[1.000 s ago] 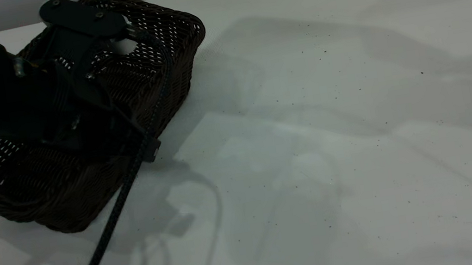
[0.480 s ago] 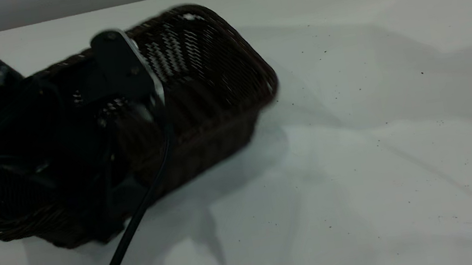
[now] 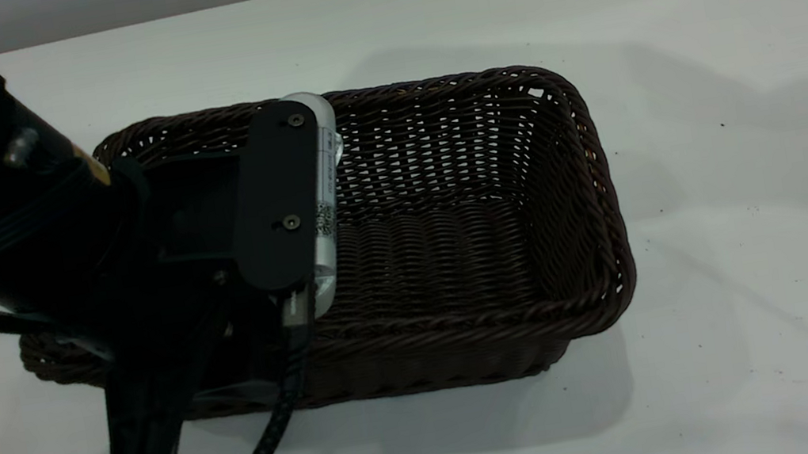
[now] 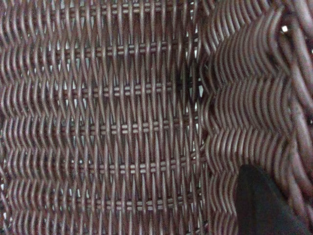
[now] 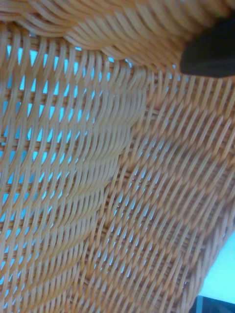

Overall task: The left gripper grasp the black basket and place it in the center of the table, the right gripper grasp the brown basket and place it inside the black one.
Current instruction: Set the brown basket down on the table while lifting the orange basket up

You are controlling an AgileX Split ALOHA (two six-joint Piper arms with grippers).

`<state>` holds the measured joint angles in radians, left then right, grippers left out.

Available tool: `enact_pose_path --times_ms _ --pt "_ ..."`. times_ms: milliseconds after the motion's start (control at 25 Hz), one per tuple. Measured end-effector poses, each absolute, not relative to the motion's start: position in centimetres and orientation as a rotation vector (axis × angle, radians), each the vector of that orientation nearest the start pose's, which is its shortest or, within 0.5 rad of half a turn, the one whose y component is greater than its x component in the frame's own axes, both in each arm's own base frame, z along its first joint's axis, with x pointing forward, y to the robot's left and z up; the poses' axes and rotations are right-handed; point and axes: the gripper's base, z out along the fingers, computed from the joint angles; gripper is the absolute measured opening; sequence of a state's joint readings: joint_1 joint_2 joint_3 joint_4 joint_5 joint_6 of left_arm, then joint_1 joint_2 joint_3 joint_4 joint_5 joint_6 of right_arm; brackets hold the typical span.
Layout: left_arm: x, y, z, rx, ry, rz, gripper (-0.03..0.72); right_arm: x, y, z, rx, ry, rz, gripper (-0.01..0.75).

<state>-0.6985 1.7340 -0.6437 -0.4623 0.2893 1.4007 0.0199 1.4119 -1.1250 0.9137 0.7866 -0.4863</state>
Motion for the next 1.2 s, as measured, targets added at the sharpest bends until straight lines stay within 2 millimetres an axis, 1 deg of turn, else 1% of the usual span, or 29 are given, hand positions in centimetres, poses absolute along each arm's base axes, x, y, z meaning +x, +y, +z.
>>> enact_pose_path --times_ms 280,480,520,560,640,800,880,1000,1080,1200 --pt "19.7 -17.9 11.0 -2.468 -2.433 0.163 0.109 29.7 5.8 32.8 -0.041 2.306 0.836 0.108" --pt "19.7 -17.9 11.0 -2.461 -2.435 0.168 0.111 29.7 5.8 32.8 -0.044 2.309 0.838 0.108" --pt "19.6 -17.9 11.0 -2.455 -2.435 0.174 0.123 29.6 5.8 32.8 -0.045 2.310 0.840 0.108" --pt "19.5 -17.9 11.0 -2.448 -2.432 0.180 0.148 29.6 5.8 32.8 -0.045 2.311 0.841 0.108" --pt "19.4 -17.8 10.9 -2.431 -2.425 0.195 0.227 29.6 5.8 32.8 -0.047 2.313 0.842 0.108" --pt "19.5 -17.8 11.4 -2.408 -2.483 0.193 0.442 29.6 5.8 32.8 -0.047 2.313 0.843 0.108" --pt "19.6 -17.9 12.0 -2.428 -2.500 0.189 0.527 29.6 5.8 32.8 -0.047 2.313 0.843 0.108" --pt "19.2 -18.0 13.4 -2.473 -2.509 0.203 0.583 29.6 5.8 32.7 -0.049 2.317 0.844 0.108" --pt "19.2 -17.9 14.7 -2.512 -2.538 0.203 0.589 29.7 5.8 32.6 -0.049 2.323 0.845 0.108" --pt "18.8 -17.7 17.3 -2.590 -2.596 0.200 0.591 29.9 6.0 31.9 -0.056 2.359 0.867 0.108"
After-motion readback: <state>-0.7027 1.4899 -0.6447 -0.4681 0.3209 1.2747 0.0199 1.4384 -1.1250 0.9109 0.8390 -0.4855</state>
